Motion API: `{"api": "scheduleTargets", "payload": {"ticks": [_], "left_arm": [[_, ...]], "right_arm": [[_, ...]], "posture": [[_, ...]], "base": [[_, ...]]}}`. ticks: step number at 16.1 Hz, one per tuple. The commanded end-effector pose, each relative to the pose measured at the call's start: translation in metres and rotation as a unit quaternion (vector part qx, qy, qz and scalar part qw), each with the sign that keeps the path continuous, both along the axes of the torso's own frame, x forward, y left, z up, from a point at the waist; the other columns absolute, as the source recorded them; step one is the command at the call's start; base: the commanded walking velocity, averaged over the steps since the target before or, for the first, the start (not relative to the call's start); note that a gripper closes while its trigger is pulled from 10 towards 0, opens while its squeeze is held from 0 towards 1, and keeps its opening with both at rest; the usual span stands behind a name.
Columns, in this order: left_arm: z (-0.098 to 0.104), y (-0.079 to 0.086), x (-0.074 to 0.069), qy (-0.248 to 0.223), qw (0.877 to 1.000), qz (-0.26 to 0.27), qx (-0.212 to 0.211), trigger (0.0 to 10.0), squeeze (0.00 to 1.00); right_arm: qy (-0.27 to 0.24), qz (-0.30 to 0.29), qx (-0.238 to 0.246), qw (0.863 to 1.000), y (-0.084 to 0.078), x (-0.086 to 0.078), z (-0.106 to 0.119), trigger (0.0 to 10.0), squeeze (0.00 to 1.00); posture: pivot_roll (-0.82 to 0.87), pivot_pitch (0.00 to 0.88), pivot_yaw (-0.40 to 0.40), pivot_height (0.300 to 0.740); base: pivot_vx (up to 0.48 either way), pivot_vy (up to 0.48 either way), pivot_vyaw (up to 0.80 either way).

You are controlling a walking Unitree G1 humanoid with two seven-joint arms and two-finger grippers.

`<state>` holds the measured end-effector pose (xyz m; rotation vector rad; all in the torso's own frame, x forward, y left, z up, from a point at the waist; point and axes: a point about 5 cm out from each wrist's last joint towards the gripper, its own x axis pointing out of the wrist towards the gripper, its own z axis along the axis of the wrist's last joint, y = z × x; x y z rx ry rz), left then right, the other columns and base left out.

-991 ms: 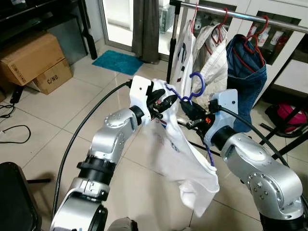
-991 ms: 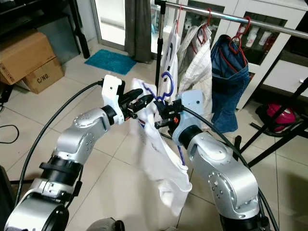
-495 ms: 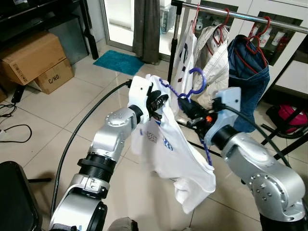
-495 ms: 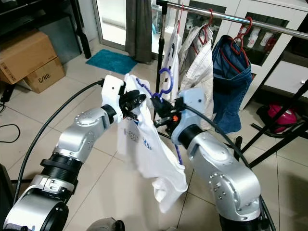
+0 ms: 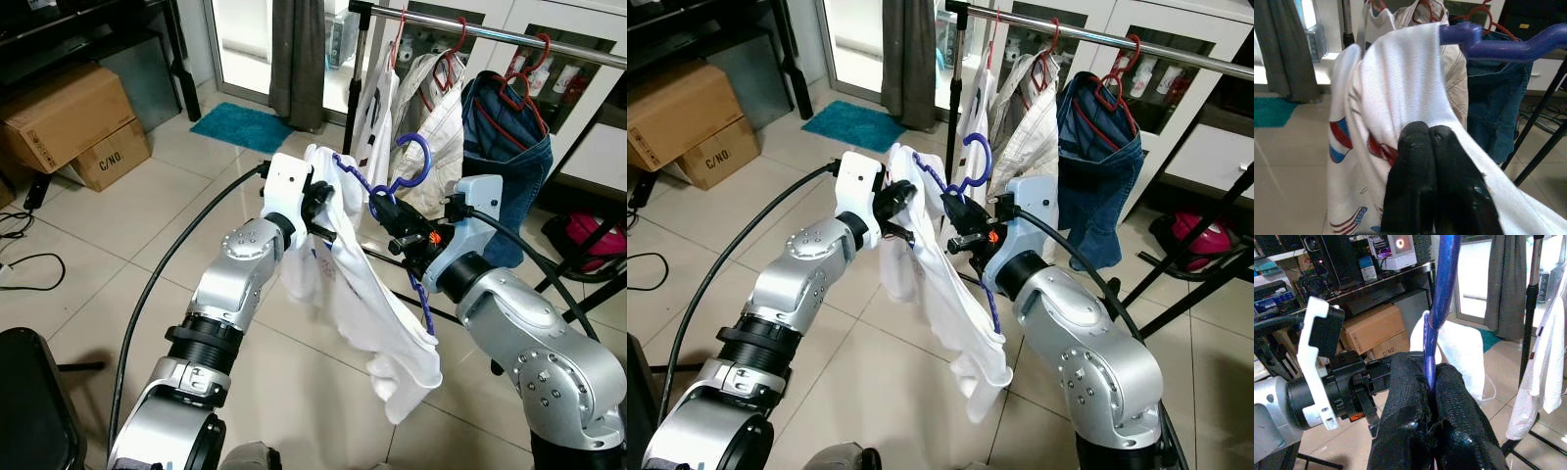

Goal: Hang hanger

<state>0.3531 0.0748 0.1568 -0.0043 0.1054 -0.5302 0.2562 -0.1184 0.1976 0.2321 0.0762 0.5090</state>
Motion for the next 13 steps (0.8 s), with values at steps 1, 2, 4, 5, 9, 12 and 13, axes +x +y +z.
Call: {"api": "scheduleTargets", "payload": {"ticks": [1, 2, 4, 5, 9, 12, 13], "left_arm": [[0.000, 0.001, 0.003, 0.004, 1.000, 0.007, -0.004, 0.0, 0.00], [0.001, 0.002, 0.004, 0.003, 1.000, 0.008, -0.009, 0.0, 0.00], [0.005, 0.002, 0.006, -0.005, 1.000, 0.010, -0.022, 0.0, 0.00], [0.011, 0.002, 0.006, -0.020, 0.999, 0.011, -0.032, 0.0, 0.00], [0.038, 0.008, 0.002, -0.108, 0.988, 0.044, -0.102, 0.0, 0.00], [0.049, 0.012, -0.001, -0.127, 0.982, 0.037, -0.133, 0.0, 0.00], [0.053, 0.012, -0.002, -0.133, 0.981, 0.035, -0.135, 0.0, 0.00]], "right_arm": [[-0.014, 0.002, 0.013, 1.000, -0.004, 0.000, 0.007, 10.0, 0.00], [-0.015, 0.002, 0.014, 1.000, -0.004, 0.000, 0.008, 10.0, 0.00], [-0.014, 0.000, 0.016, 1.000, -0.006, 0.000, 0.008, 10.0, 0.00], [-0.012, -0.006, 0.016, 1.000, -0.007, 0.001, 0.008, 10.0, 0.00], [0.007, -0.039, 0.015, 0.999, -0.016, 0.006, 0.001, 10.0, 0.00], [0.027, -0.043, -0.008, 0.999, -0.017, 0.007, -0.008, 10.0, 0.00], [0.035, -0.045, -0.016, 0.998, -0.018, 0.007, -0.011, 10.0, 0.00]], "posture": [[-0.03, 0.012, -0.006, 0.740], [-0.03, 0.012, -0.006, 0.740], [-0.03, 0.011, -0.006, 0.740], [-0.03, 0.011, -0.005, 0.740], [-0.03, 0.007, -0.012, 0.740], [-0.02, 0.007, -0.016, 0.740], [-0.02, 0.006, -0.017, 0.740]], "base": [[0.000, 0.000, 0.00], [0.000, 0.000, 0.00], [0.000, 0.000, 0.00], [0.000, 0.000, 0.00], [0.000, 0.000, 0.00], [0.000, 0.000, 0.00], [0.000, 0.000, 0.00]]}}
